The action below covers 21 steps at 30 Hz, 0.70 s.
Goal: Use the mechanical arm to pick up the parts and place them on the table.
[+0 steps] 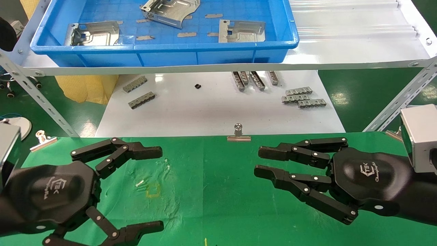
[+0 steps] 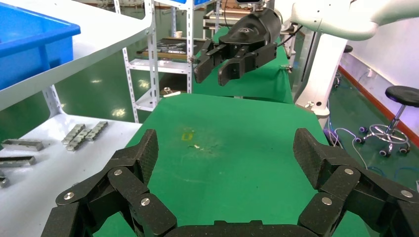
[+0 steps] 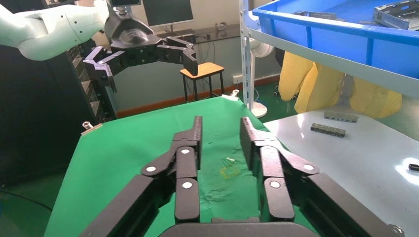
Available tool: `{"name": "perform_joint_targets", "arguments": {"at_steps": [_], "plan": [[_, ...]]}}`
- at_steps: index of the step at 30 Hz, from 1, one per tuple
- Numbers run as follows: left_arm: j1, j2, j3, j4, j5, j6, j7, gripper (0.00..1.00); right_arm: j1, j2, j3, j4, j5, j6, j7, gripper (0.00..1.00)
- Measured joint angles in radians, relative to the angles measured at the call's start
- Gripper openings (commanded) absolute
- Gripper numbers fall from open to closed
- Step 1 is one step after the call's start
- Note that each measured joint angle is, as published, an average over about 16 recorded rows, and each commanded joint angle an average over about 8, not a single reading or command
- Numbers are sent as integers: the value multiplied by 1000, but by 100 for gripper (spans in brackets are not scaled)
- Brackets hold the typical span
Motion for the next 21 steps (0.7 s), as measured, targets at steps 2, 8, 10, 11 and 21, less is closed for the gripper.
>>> {"name": "perform_joint_targets", "arguments": {"at_steps": [2,8,10,11,21], "plan": [[0,0,0,0,0,0,0,100,0,0,0,0,0,0,0,0],[0,0,0,0,0,0,0,100,0,0,0,0,0,0,0,0],[-1,0,0,-1,0,0,0,100,0,0,0,0,0,0,0,0],[-3,-1,-1,-2,0,-1,0,100,0,0,0,0,0,0,0,0],[-141,19,7,10,80,-92,-53,100,0,0,0,0,0,0,0,0]]}}
